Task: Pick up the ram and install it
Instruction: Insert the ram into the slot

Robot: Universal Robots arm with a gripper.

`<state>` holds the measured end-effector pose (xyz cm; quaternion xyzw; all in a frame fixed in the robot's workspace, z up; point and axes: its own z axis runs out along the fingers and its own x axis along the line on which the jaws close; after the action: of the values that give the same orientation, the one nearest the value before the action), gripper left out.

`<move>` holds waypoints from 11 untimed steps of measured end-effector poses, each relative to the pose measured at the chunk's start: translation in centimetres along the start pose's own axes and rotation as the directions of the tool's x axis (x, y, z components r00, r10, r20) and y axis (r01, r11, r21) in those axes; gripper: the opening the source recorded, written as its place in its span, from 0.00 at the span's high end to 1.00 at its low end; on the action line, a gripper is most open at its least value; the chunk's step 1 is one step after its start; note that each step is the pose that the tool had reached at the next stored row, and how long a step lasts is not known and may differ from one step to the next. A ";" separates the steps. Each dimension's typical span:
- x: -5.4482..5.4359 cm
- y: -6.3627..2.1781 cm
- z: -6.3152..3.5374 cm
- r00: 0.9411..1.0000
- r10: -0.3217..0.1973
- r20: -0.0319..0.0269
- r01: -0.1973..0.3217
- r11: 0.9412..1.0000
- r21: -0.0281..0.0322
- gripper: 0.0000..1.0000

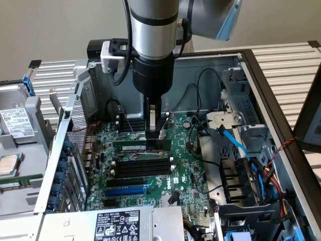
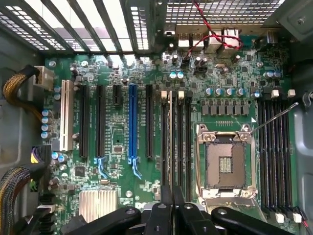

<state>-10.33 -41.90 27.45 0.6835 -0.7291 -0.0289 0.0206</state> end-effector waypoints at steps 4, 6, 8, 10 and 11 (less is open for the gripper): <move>0.0 -0.09 0.72 1.000 0.017 0.001 -0.017 1.000 0.000 0.88; 0.1 -0.12 1.09 1.000 0.018 0.001 -0.018 1.000 0.000 0.88; 0.1 -0.15 1.46 1.000 0.019 0.001 -0.019 1.000 0.000 0.88; 0.1 -0.17 1.82 1.000 0.019 0.001 -0.019 1.000 0.000 0.88; 0.1 -0.18 2.01 1.000 0.019 0.001 -0.019 1.000 0.000 0.88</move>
<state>-10.30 -41.97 25.43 0.6767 -0.7354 -0.0292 0.0203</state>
